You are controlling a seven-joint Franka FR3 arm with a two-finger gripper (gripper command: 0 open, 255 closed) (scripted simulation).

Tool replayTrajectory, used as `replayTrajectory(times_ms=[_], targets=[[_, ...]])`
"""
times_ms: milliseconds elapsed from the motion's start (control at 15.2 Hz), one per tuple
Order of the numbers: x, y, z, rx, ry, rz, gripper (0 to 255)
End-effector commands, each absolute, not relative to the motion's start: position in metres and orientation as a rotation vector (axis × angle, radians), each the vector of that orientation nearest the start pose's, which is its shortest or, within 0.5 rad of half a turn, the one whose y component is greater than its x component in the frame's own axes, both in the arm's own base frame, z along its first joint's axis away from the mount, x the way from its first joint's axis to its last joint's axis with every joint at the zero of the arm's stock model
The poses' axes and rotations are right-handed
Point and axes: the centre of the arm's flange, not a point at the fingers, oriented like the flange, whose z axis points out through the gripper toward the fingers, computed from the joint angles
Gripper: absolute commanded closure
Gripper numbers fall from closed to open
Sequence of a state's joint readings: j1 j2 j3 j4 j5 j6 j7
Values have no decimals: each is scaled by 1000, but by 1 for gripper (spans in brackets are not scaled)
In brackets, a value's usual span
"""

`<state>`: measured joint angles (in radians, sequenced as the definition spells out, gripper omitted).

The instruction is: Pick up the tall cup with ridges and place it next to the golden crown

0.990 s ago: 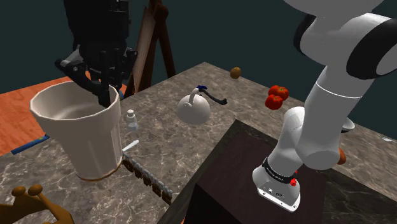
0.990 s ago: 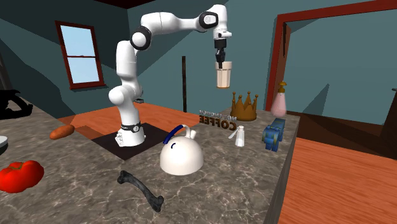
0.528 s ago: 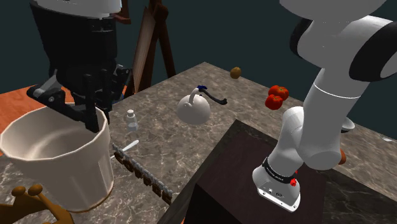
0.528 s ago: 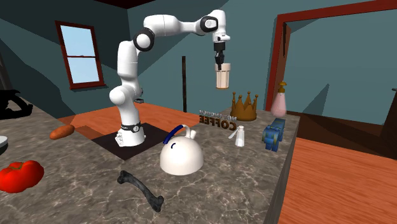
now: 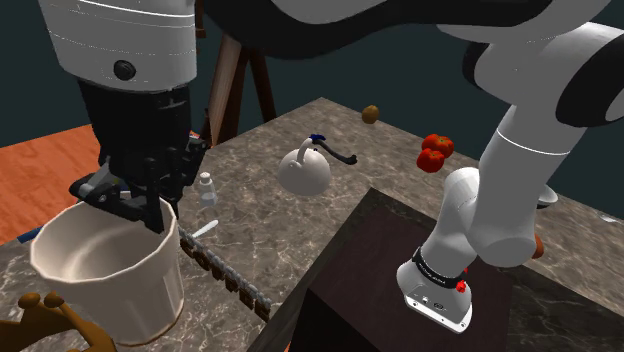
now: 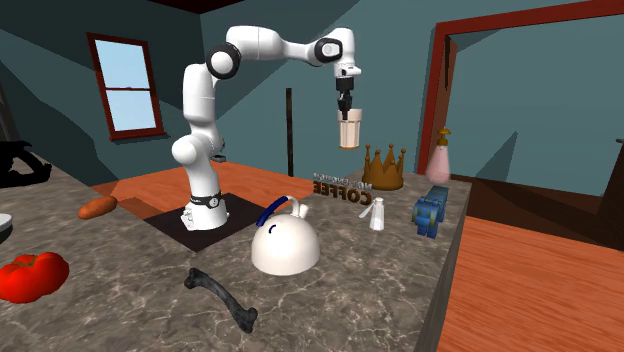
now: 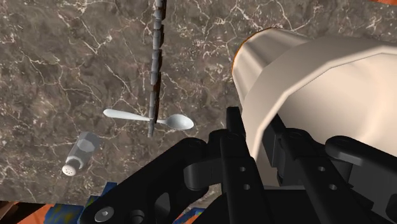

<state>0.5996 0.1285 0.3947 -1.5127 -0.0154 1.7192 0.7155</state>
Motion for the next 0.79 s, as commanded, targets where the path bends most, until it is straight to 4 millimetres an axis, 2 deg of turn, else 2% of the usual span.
replayTrajectory(times_ms=[0, 726], targets=[[342, 498, 587, -3023, -419, -51, 255], [342, 498, 529, -3023, -419, -51, 255]])
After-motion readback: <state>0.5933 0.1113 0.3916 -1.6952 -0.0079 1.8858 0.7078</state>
